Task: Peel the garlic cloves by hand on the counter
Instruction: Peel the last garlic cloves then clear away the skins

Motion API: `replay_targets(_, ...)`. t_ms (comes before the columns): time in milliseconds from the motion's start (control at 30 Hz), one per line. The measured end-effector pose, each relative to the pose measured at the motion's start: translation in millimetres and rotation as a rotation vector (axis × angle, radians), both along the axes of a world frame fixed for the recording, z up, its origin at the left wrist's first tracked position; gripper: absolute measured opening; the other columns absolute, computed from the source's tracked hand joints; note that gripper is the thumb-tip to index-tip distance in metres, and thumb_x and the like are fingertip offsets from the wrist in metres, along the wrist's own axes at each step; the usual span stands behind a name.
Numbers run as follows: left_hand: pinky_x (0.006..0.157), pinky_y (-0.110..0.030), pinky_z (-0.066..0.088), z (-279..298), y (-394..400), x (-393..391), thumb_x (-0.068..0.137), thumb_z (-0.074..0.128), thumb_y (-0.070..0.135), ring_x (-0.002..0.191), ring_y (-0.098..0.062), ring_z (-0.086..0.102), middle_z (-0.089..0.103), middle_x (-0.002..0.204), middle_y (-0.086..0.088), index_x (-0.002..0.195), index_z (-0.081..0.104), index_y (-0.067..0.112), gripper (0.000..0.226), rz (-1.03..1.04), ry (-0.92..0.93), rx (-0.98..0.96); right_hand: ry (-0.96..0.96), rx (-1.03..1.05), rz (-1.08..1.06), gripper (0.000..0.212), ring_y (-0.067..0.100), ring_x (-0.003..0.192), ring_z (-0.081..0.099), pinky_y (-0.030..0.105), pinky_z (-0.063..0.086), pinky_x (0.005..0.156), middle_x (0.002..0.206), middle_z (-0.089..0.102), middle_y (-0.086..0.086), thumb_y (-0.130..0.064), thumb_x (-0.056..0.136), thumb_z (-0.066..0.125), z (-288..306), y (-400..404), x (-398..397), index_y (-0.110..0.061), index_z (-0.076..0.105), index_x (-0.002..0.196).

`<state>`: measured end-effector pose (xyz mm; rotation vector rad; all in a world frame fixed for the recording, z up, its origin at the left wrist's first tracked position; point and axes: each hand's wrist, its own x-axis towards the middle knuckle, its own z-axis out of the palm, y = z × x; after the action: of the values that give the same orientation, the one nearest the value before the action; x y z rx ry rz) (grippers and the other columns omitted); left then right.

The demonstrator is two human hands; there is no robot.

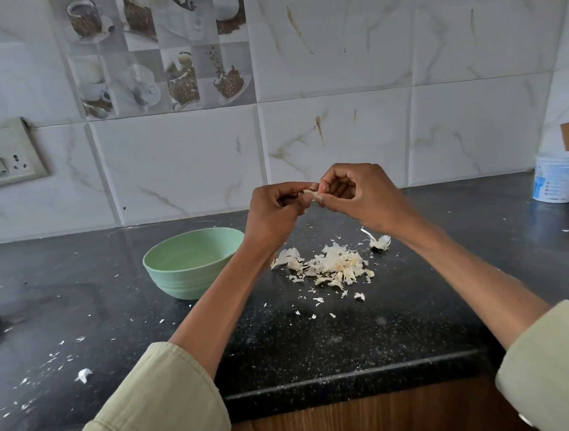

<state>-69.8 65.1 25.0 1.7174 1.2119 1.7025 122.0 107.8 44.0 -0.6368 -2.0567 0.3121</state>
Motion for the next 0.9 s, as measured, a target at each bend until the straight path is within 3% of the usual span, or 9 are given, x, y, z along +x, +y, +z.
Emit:
replay_targets(233, 0.086, -0.029, 0.061, -0.3, 0.0, -0.1, 0.093, 0.08, 0.015, 0.077, -0.004, 0.069, 0.081, 0.089, -0.001, 0.11, 0.082, 0.016, 0.017, 0.033, 0.025, -0.007, -0.019, 0.016, -0.008, 0.009, 0.008, 0.074, 0.066, 0.025, 0.057, 0.072, 0.084, 0.072, -0.007, -0.017, 0.091, 0.082, -1.3, 0.4, -0.9, -0.015, 0.073, 0.091)
replay_targets(333, 0.087, -0.028, 0.059, -0.8, -1.0, 0.9, 0.092, 0.081, 0.017, 0.083, -0.007, 0.07, 0.081, 0.092, -0.003, 0.109, 0.083, 0.015, 0.017, -0.001, -0.008, -0.021, -0.016, 0.032, -0.014, 0.009, 0.005, 0.072, 0.063, 0.021, 0.054, 0.07, 0.082, 0.071, -0.006, -0.015, 0.092, 0.08, -0.3, -0.5, -0.8, -0.015, 0.071, 0.089)
replay_targets(567, 0.084, -0.023, 0.059, -3.6, 0.0, 6.3, 0.089, 0.083, 0.01, 0.083, -0.016, 0.07, 0.078, 0.098, -0.024, 0.11, 0.081, 0.001, 0.023, -0.128, -0.319, -0.112, 0.028, 0.052, -0.03, 0.011, 0.003, 0.067, 0.058, 0.017, 0.049, 0.067, 0.076, 0.067, -0.005, -0.01, 0.093, 0.076, -0.8, -4.3, -3.6, -0.012, 0.067, 0.087)
replay_targets(700, 0.088, -0.026, 0.06, -5.2, 0.3, 9.7, 0.088, 0.083, 0.008, 0.082, -0.014, 0.074, 0.079, 0.092, -0.013, 0.11, 0.079, -0.002, 0.025, -0.217, -0.474, -0.178, 0.053, 0.07, -0.044, 0.012, 0.004, 0.067, 0.061, 0.016, 0.05, 0.066, 0.076, 0.068, -0.003, -0.01, 0.094, 0.076, -1.1, -4.8, -5.4, -0.012, 0.067, 0.087)
replay_targets(900, 0.087, -0.026, 0.06, -6.3, -1.0, 13.3, 0.087, 0.083, 0.008, 0.078, -0.013, 0.075, 0.079, 0.091, -0.012, 0.108, 0.08, -0.001, 0.023, -0.254, -0.596, -0.226, 0.039, 0.064, -0.022, 0.009, 0.002, 0.067, 0.064, 0.015, 0.051, 0.068, 0.077, 0.071, -0.003, -0.005, 0.094, 0.074, -1.4, -7.6, -7.4, -0.008, 0.067, 0.089)
